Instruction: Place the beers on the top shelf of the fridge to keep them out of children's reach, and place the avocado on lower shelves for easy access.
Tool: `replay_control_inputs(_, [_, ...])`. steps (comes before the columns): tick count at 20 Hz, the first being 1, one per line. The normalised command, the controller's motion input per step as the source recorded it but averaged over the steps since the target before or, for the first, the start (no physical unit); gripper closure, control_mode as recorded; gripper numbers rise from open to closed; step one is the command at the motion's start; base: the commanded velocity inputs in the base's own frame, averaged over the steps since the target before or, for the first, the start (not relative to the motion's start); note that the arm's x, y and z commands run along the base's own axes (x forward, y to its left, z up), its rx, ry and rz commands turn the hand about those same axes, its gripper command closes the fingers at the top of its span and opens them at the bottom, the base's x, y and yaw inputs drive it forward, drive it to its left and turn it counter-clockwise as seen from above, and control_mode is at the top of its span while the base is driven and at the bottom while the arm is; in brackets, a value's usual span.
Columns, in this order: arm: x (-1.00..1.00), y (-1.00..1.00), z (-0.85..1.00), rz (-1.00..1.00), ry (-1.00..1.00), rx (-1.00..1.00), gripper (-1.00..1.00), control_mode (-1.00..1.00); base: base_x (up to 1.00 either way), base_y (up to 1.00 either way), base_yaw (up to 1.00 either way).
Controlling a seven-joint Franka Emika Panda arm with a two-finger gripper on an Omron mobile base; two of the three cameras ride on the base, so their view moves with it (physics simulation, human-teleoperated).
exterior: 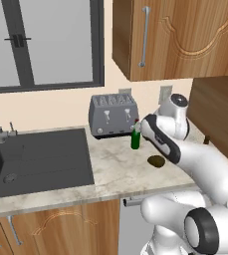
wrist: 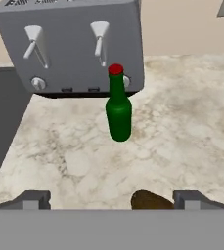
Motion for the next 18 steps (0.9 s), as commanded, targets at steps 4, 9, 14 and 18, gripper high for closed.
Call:
replay_control_inputs(4, [0.25, -0.02, -0.24, 0.00, -0.03, 0.00, -1.00, -1.00, 0.00, 0.00, 0.00])
replay_control_inputs(9, [0.26, 0.00, -0.18, 0.00, -0.04, 0.00, -1.00, -1.00, 0.00, 0.00, 0.00])
replay_control_inputs(14, [0.30, 0.01, -0.21, 0.00, -0.01, 0.00, -1.00, -1.00, 0.00, 0.00, 0.00])
replay_control_inputs(18, [0.32, 0.00, -0.23, 0.00, 0.00, 0.00, -1.00, -1.00, 0.00, 0.00, 0.00])
